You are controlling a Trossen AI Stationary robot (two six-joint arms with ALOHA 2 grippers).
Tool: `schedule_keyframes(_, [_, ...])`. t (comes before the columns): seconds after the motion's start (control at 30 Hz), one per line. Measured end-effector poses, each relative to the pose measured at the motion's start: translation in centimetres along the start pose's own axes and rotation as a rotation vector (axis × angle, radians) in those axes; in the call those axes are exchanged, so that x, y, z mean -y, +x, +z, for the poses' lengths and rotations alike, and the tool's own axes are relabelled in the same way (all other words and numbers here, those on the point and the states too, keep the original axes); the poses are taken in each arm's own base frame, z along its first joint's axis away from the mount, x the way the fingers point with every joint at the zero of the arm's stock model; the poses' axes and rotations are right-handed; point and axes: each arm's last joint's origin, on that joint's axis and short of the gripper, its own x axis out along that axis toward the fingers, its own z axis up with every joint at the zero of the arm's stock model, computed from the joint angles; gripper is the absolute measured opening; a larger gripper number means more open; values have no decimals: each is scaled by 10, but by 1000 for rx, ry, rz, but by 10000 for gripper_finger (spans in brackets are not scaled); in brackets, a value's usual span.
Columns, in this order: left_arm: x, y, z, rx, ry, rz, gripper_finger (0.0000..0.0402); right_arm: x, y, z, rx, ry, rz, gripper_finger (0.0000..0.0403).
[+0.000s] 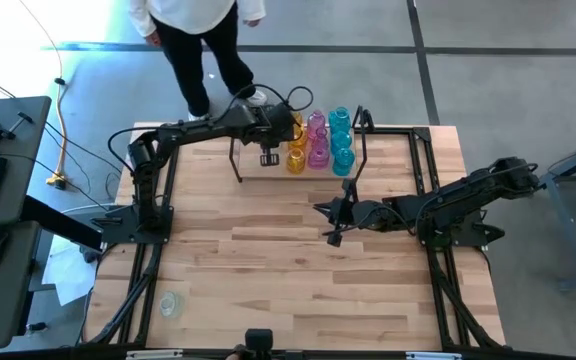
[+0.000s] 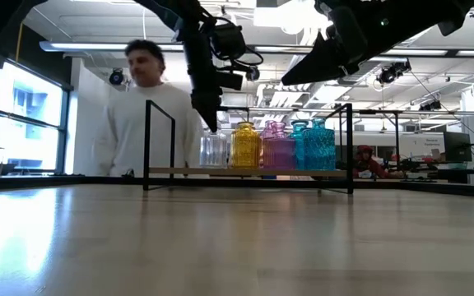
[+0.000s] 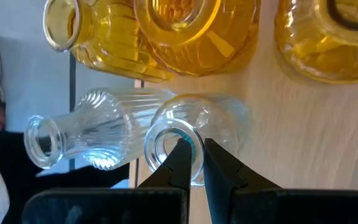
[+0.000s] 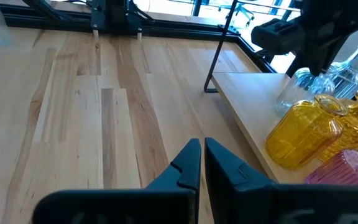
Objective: Sort vases onto shelf
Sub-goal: Put the top transparent vase on the shelf aligned with the other transparent vase
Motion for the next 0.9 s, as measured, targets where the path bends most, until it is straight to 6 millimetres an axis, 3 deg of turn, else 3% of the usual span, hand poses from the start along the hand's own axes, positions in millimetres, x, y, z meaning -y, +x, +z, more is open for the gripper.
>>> schedule_keyframes(0.5, [1, -1, -2, -14, -4, -13, 11, 0, 0, 0, 1, -14, 0, 4])
schedule_keyframes(0.9, [2, -1, -1, -21, -7, -1, 59, 0, 0, 0, 1, -14, 0, 4])
